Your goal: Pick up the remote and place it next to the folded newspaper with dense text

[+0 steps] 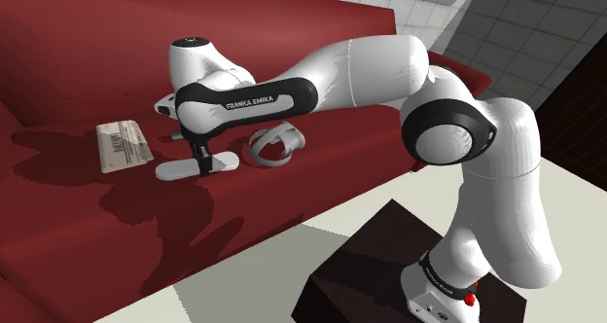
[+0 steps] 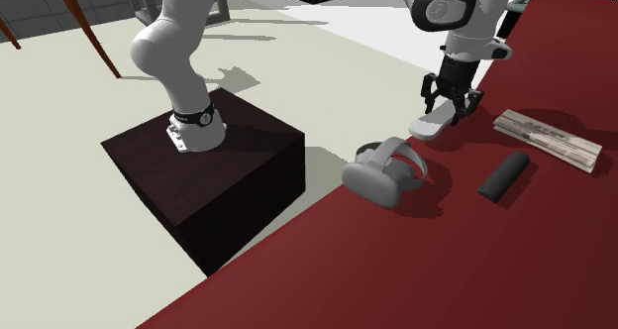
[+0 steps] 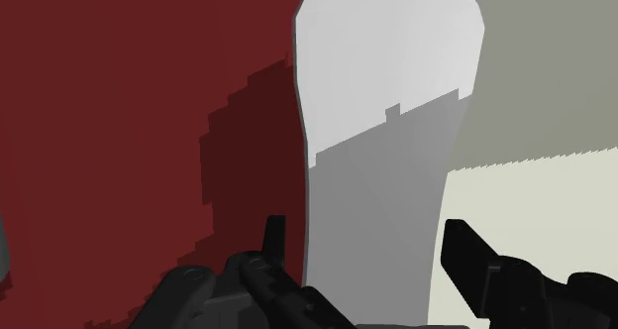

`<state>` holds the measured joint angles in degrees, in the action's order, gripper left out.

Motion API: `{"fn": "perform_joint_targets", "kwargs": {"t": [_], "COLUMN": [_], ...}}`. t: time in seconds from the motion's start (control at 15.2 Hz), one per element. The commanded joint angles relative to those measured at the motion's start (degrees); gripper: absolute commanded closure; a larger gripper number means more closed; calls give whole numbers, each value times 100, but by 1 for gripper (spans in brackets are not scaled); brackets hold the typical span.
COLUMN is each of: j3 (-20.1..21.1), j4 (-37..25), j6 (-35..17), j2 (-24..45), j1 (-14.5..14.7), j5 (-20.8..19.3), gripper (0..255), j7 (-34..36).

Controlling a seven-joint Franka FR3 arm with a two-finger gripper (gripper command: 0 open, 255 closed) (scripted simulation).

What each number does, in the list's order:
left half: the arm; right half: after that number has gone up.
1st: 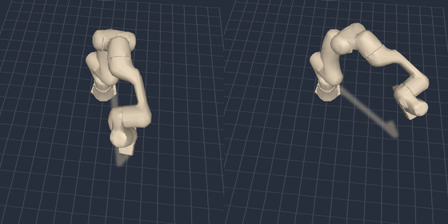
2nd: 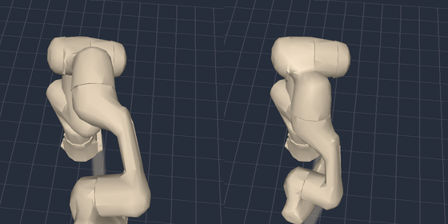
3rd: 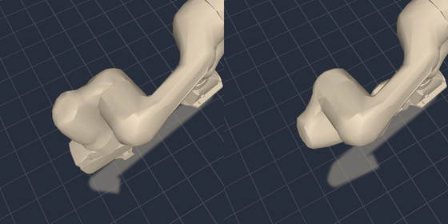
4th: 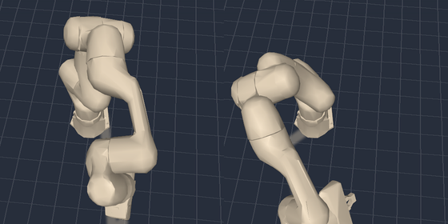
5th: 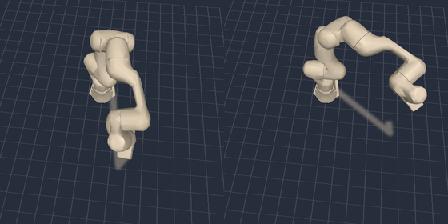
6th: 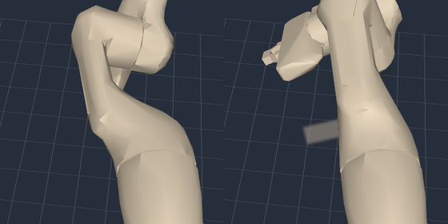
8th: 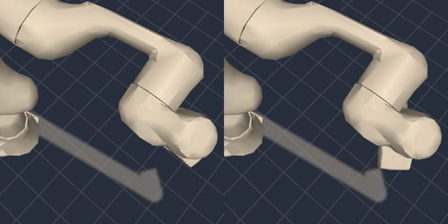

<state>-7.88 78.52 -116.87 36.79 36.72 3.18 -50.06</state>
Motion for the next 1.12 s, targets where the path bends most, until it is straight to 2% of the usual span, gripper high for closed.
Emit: {"fn": "perform_joint_targets", "kwargs": {"t": [0.0,0.13,0.2,0.53,0.79,1.06], "j3": [0,0,0,0,-18,-18], "j4": [-2,-2,-1,0,-354,-354], "j6": [-2,-2,-3,-3,585,585], "j2": [1,1,0,-1,-236,-236], "j1": [0,0,0,0,13,13], "j5": [0,0,0,0,-31,-31], "gripper": [255,255,0,0,0,0], "j7": [0,0,1,0,20,20]}}
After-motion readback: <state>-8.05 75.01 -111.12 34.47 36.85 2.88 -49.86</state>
